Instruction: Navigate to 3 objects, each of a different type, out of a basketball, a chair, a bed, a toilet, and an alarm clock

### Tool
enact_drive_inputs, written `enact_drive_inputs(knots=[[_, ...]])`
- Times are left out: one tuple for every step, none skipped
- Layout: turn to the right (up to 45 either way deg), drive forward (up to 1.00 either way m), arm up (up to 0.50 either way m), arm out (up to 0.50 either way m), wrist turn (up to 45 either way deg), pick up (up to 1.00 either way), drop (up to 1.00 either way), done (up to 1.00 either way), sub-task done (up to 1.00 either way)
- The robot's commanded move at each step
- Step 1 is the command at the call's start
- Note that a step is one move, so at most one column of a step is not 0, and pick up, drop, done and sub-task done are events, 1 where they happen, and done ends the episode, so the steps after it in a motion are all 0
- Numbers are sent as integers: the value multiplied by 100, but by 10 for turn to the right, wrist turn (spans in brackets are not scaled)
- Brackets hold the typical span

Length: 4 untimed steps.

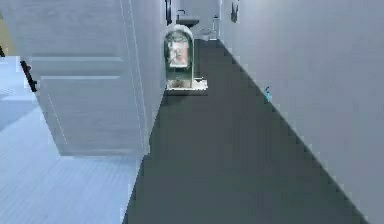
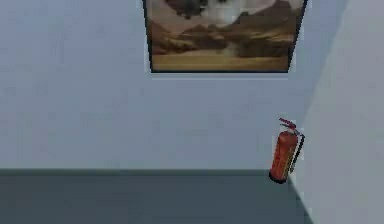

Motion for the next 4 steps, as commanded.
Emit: enact_drive_inputs(knots=[[450,0,0,0,0,0,0,0,0],[420,0,0,0,0,0,0,0,0],[0,15,0,0,0,0,0,0,0],[-450,0,0,0,0,0,0,0,0]])
